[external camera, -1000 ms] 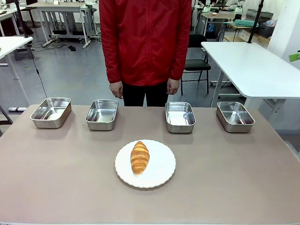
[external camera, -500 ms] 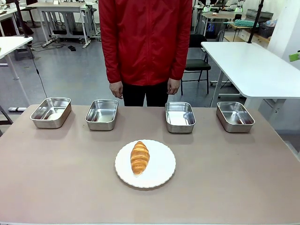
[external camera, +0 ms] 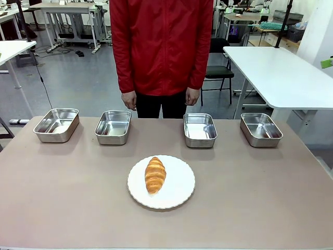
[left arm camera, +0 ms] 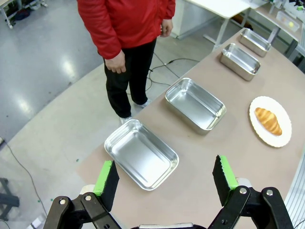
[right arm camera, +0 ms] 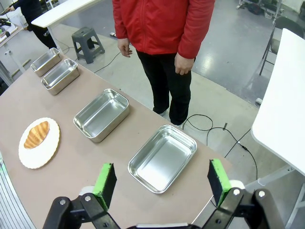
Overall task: Place the bread in the container.
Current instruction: Place the Butter Roll into the Airtight Container indicated by the human.
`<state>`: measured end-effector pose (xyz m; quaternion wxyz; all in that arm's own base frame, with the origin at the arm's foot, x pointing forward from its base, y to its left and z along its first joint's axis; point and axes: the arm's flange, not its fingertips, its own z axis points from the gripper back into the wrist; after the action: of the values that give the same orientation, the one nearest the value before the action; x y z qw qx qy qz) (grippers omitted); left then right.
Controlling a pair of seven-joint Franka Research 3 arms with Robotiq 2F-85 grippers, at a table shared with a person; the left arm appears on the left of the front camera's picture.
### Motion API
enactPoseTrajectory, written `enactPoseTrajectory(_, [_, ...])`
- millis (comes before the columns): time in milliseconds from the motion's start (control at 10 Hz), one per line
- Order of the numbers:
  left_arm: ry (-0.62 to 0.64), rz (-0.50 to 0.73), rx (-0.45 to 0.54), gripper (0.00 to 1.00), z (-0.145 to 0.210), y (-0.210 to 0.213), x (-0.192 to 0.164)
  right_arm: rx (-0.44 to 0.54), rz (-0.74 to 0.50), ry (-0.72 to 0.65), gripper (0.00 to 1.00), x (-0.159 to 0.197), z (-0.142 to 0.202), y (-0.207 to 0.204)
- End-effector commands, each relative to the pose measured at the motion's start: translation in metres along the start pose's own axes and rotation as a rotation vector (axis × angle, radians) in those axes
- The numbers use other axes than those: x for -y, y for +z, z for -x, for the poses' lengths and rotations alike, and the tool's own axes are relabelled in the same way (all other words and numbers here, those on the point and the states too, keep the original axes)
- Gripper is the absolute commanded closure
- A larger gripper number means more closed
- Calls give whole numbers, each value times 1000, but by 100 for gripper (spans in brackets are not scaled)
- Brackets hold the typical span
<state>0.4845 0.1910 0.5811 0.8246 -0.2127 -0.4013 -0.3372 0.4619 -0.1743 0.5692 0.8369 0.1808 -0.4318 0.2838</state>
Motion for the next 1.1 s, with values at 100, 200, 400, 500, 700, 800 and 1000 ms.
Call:
enactPoseTrajectory(100, [-9,10,11,0,1,1,0,4,-2,3,0,-1,-1,0])
enactPoseTrajectory(200, [-9,10,11,0,1,1,0,4,-2,3,0,-1,-1,0])
enactPoseTrajectory(400, [-9,10,11,0,1,1,0,4,-2,3,0,-1,-1,0])
enactPoseTrajectory(500, [-9,10,11,0,1,1,0,4,-2,3,0,-1,-1,0])
enactPoseTrajectory(700, [-9,10,11,0,1,1,0,4,-2,3,0,-1,-1,0])
enactPoseTrajectory(800, [-9,10,11,0,1,1,0,4,-2,3,0,-1,-1,0])
enactPoseTrajectory(1000, [-9,10,11,0,1,1,0,4,-2,3,0,-1,-1,0])
